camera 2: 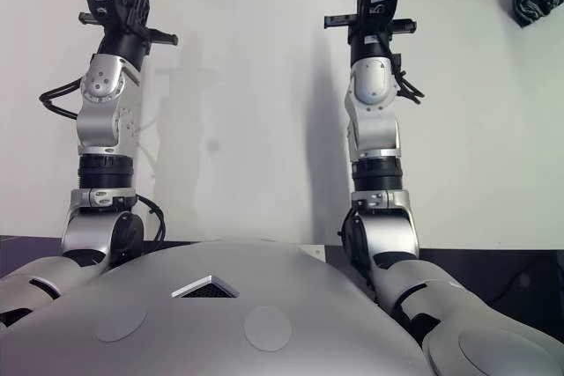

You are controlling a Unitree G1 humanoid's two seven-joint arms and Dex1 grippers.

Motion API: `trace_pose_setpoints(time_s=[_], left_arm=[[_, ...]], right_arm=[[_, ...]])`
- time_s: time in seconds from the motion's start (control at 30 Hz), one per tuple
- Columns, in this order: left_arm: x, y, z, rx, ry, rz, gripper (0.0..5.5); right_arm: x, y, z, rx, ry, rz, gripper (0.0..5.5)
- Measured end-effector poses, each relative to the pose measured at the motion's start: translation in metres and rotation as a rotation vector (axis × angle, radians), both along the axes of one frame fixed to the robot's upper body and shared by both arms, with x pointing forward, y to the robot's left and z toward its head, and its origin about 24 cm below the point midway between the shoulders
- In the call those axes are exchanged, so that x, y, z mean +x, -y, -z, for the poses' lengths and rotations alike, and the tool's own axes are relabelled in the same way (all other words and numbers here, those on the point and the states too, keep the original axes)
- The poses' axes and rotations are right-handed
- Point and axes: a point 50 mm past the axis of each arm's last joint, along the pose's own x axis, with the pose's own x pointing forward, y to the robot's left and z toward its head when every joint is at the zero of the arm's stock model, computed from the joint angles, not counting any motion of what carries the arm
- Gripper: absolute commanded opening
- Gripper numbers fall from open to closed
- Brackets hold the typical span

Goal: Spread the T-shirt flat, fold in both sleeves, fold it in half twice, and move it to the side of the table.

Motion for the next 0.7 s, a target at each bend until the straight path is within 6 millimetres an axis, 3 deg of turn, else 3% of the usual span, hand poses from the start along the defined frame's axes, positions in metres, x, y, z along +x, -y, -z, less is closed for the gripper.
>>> trace_pose_setpoints(time_s=[0.4, 0.7], left_arm=[[0.001, -0.002, 0.002, 0.039, 0.001, 0.037, 0.01], [-0.005, 0.013, 0.0, 0.135, 0.009, 0.204, 0.01]], right_arm=[[0.002, 0.0, 0.002, -0.003, -0.006, -0.027, 0.0], [0.0, -0.002, 0.003, -0.006, -0.013, -0.048, 0.0]])
